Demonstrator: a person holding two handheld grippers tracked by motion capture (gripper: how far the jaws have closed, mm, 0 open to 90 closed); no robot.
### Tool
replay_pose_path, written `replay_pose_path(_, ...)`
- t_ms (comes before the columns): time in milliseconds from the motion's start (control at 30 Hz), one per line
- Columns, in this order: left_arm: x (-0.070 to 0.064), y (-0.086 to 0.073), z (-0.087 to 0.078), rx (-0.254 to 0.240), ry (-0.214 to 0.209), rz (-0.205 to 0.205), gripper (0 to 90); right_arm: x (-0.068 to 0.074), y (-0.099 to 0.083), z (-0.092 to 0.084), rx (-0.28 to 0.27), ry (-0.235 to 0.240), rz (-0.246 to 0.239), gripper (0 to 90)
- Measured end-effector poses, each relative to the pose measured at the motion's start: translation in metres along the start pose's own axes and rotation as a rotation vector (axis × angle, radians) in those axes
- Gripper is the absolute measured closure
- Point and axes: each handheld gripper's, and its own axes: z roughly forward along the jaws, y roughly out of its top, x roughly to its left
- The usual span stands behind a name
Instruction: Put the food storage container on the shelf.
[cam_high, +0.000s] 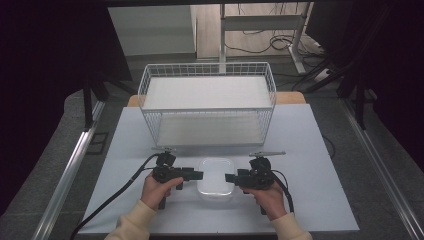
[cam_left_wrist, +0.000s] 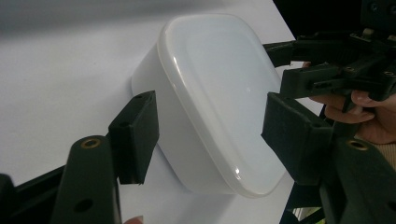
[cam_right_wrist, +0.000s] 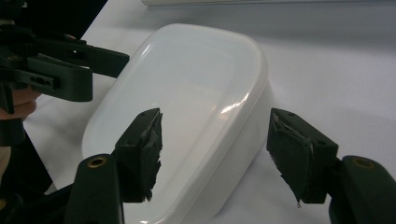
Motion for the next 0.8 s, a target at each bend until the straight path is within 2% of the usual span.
replay_pose_path(167, 0.002, -0.002, 0.006, 0.016, -0.033, -0.032, 39.9, -0.001, -0.001, 0.002, 0.005, 0.012, 0.015, 36.3)
replay_pose_path(267, 0.003, -0.003, 0.008, 0.023, -0.059, -0.049, 46.0, -0.003, -0.003, 0.004, 0.011, 0.032, 0.048, 40.3)
replay_pose_path(300, 0.003, -0.003, 0.008, 0.023, -0.059, -0.049, 46.8, -0.003, -0.003, 0.004, 0.011, 0.032, 0.048, 40.3)
replay_pose_path(333, 0.003, -0.003, 0.008, 0.024, -0.054, -0.051, 48.3, -0.005, -0.004, 0.004, 0.009, 0.056, 0.080, 43.8)
replay_pose_path(400, 0.003, -0.003, 0.008, 0.020, -0.042, -0.059, 51.7, -0.005, -0.004, 0.003, 0.007, 0.057, 0.092, 47.3)
replay_pose_path(467, 0.002, -0.004, 0.007, 0.015, -0.031, -0.066, 56.2, -0.006, -0.004, 0.000, -0.001, 0.059, 0.106, 54.6)
replay_pose_path(500, 0.002, -0.004, 0.007, 0.015, -0.031, -0.066, 58.8, -0.006, -0.004, 0.000, -0.001, 0.059, 0.106, 54.6)
replay_pose_path(533, 0.002, -0.005, 0.006, 0.012, -0.026, -0.064, 61.7, -0.008, -0.005, -0.004, -0.011, 0.070, 0.124, 60.7)
replay_pose_path(633, 0.002, -0.006, 0.003, 0.002, -0.036, -0.068, 66.5, -0.010, -0.005, -0.006, -0.013, 0.087, 0.145, 63.4)
replay_pose_path(667, 0.000, -0.007, 0.001, -0.001, -0.043, -0.065, 67.4, -0.013, -0.007, -0.008, -0.017, 0.115, 0.172, 66.4)
replay_pose_path(800, -0.003, -0.008, -0.001, -0.007, -0.040, -0.051, 68.8, -0.015, -0.008, -0.011, -0.018, 0.133, 0.188, 68.8)
